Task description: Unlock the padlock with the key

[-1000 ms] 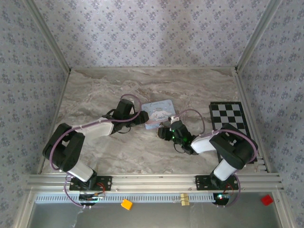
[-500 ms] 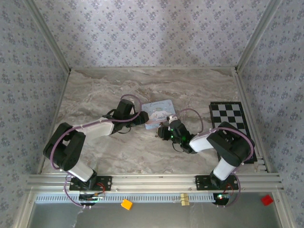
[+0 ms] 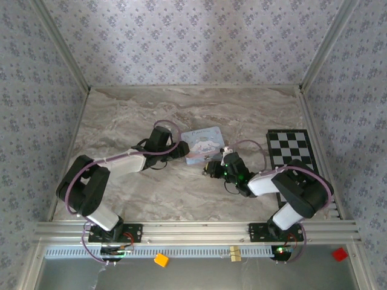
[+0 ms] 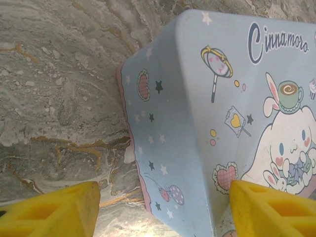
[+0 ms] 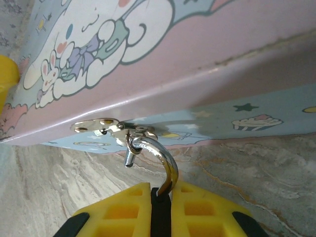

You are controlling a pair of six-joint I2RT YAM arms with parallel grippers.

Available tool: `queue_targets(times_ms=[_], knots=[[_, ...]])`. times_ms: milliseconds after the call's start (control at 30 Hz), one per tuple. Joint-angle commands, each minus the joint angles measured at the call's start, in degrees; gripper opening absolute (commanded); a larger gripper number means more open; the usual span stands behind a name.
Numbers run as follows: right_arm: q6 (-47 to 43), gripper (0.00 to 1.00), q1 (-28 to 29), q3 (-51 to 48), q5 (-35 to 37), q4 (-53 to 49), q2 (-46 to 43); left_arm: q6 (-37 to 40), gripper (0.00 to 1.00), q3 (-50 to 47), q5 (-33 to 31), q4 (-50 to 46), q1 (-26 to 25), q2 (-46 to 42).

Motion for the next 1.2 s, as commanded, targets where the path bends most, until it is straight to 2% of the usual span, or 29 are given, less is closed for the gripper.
queue_targets(times_ms=[0, 300, 600, 800, 967, 1167], knots=[[3.51, 0.12, -1.05, -0.79, -1.46, 2.43, -0.20, -0.43, 0.68, 0.96, -1.85, -1.33, 0.15, 1.54], [12.51, 0.10, -4.91, -2.71, -4.16, 10.58, -0.08, -0.35, 0.68, 0.87, -1.95, -0.94, -0.67, 1.54], [10.16, 0.10, -5.90, -2.90, -1.69, 1.96, -5.85, 0.42, 0.68, 0.95, -1.69, -1.75, -0.75, -0.11], [2.06, 0.10, -5.89, -2.05, -0.27, -15.18, -16.12, 2.00, 0.69, -2.08, -4.31, -2.06, -0.41, -8.72], [-6.49, 0.10, -5.74, 0.68, 0.12, -35.68, -26.69, 4.44, 0.71, -7.56, -8.38, -2.65, 0.86, -19.16], [-13.31, 0.10, -4.33, 4.36, -1.56, -52.62, -35.42, 7.86, 0.73, -16.95, -15.18, -6.27, 1.90, -34.17]])
